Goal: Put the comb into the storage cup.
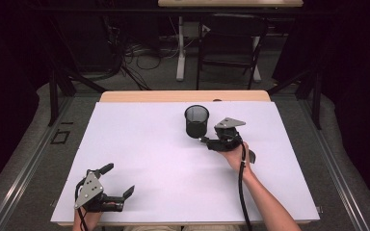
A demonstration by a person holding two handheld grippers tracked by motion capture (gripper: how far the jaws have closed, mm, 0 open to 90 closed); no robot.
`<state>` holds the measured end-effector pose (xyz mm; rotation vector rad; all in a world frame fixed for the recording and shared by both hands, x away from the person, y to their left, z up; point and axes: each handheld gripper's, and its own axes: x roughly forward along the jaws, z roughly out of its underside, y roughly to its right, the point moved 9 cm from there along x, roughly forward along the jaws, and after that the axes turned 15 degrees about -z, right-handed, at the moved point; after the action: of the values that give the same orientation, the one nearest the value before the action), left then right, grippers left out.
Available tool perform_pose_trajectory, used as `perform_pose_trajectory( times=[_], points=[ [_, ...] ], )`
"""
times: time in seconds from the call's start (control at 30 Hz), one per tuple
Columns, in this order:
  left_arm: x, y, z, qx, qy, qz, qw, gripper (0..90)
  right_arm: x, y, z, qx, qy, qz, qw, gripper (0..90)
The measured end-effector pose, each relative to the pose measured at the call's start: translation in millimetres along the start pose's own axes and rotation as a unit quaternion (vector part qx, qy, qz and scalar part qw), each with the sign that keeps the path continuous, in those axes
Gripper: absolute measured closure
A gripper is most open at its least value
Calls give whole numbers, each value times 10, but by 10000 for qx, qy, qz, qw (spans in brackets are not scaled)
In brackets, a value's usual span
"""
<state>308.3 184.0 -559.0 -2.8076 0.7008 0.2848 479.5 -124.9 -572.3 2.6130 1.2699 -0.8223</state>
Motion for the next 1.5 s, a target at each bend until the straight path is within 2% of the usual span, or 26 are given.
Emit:
perform_pose_trajectory(
  times=[0.03, 0.07, 0.1, 0.13, 0.23, 0.33, 0.5, 1.0, 1.5],
  points=[
    [0, -1, 1, -8, -3, 0, 10000, 2, 0, 0, 0, 0, 0, 0, 10000, 422],
    [1, -3, 0, -11, 3, 4, 10000, 2, 38, 14, -2, 55, -36, 0, 10000, 543],
    [0, -4, 0, -14, 0, 0, 10000, 2, 38, 14, -2, 55, -36, 0, 10000, 543],
    [-1, -3, 1, -25, -1, -2, 10000, 2, 55, 16, -1, 78, -65, -29, 9999, 614],
    [0, -6, 2, 3, -4, 0, 10000, 2, 101, 38, 11, 102, -160, 83, 9998, 795],
    [0, -6, 1, -11, 0, -4, 10000, 2, 160, 70, 49, 115, -303, 244, 9992, 900],
    [2, -4, 3, -3, -11, 1, 10000, 2, 228, 120, 96, 134, -435, 381, 9982, 900],
    [5, -5, 11, 32, -38, -4, 10000, 3, 348, 164, 156, 248, -640, 503, 9964, 900],
    [1, -5, 11, 28, -38, -2, 10000, 3, 416, 102, 195, 309, -827, 396, 9953, 900]
  ],
)
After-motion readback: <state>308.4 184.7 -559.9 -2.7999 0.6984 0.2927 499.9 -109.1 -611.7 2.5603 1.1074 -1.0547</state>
